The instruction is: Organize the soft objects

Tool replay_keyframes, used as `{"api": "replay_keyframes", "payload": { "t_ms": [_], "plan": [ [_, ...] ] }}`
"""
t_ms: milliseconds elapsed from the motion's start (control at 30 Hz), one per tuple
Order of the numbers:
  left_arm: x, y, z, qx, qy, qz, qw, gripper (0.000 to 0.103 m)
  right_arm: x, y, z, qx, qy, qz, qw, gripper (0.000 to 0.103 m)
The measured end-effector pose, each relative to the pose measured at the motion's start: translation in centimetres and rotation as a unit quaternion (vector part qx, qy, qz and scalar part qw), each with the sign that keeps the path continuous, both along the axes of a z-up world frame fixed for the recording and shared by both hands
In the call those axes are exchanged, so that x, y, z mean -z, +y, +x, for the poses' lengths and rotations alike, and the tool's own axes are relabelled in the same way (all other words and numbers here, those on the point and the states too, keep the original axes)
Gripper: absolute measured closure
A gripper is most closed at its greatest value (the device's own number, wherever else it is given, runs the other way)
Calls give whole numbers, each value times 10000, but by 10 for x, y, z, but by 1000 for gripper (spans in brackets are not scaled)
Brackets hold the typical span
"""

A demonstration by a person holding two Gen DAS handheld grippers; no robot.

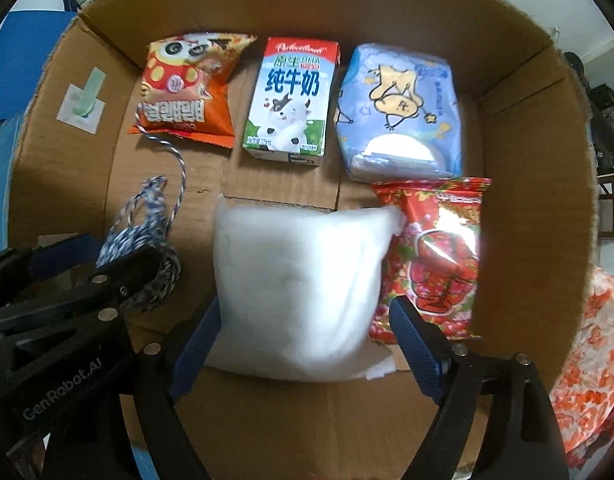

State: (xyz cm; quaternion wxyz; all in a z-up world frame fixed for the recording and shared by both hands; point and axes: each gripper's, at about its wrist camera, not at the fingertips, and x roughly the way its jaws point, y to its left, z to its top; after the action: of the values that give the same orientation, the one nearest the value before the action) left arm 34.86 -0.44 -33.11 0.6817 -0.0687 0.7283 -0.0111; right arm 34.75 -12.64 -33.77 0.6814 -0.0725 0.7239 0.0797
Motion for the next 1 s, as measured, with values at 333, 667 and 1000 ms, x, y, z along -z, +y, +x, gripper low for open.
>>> {"api": "replay_keyframes", "payload": {
  "t_ms": [333, 667, 1000],
  "plan": [
    [-51, -7, -10, -4, -607, 109, 9981, 42, -40, -11, -16, 32, -240, 39, 9997, 16],
    [-92, 2, -24, -69, -1312, 392, 9906, 3, -67, -32, -22, 198, -538, 109, 9983, 0],
    [-111, 8, -36, -173, -1631, 645, 9844, 1, -96, -45, -30, 327, -862, 119, 9957, 0]
  ]
}}
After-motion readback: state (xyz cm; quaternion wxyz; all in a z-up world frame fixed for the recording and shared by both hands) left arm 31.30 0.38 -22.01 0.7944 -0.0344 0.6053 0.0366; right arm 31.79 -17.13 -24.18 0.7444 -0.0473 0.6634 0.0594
